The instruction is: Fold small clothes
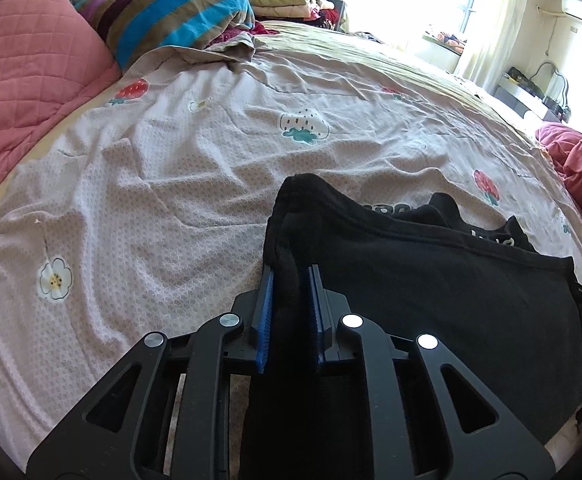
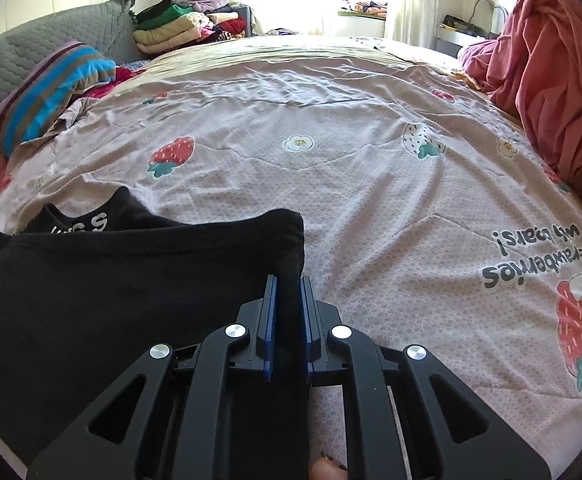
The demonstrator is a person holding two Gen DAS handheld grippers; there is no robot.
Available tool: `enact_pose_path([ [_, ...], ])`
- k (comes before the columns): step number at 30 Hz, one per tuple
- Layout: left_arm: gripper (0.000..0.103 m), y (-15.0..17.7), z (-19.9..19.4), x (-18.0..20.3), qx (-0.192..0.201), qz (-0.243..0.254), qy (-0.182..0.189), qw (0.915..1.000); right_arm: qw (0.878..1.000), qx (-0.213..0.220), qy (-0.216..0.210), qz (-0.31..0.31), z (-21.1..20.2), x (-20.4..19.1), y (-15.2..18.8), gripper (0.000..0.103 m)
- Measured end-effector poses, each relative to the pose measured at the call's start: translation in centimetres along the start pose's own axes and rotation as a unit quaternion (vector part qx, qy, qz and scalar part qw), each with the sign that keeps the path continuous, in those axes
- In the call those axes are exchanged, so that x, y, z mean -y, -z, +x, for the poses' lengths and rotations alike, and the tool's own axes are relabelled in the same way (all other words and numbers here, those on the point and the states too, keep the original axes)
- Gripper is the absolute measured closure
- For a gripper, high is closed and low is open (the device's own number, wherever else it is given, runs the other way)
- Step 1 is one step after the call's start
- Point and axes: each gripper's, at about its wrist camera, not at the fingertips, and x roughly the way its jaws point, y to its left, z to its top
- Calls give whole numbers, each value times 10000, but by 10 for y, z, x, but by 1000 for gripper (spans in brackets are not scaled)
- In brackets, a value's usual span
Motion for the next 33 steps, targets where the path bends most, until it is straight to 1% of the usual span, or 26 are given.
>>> enact_pose_path([
  [3,93,2,-1,1,-3,14,-7,10000,10000,-50,-28,37,-5,1,3,91],
  [6,89,5,-4,1,-45,1,-10,10000,9999,-108,-53,72,-10,2,8,84],
  [8,85,7,-6,3,-54,-4,-13,10000,9998,-112,-47,158,-17,5,13,70],
  [9,83,9,-8,3,-57,2,-25,10000,9997,-108,-68,204,-21,6,15,68],
  [12,74,14,-19,2,-29,-42,-49,10000,9995,-61,-184,263,-36,9,24,67],
  [14,71,15,-29,2,27,-91,-29,10000,9994,3,-282,225,-48,7,30,63],
  [18,61,20,-59,10,286,-4,149,9995,9985,51,-541,-20,-67,-5,43,62],
  [20,59,28,-70,18,315,93,259,9991,9974,17,-682,-214,-75,-15,51,62],
  [22,56,39,-74,25,221,189,389,9988,9961,-1,-789,-398,-83,-25,58,62],
  [24,56,52,-72,30,27,240,495,9985,9946,-58,-897,-520,-86,-32,63,61],
  [27,54,66,-67,32,-162,285,501,9982,9922,-202,-1023,-684,-90,-40,74,57],
  [30,54,74,-67,33,-222,301,508,9980,9922,-362,-909,-774,-89,-42,82,56],
  [33,54,82,-67,29,-294,165,632,9974,9927,-456,-872,-701,-90,-41,90,56],
])
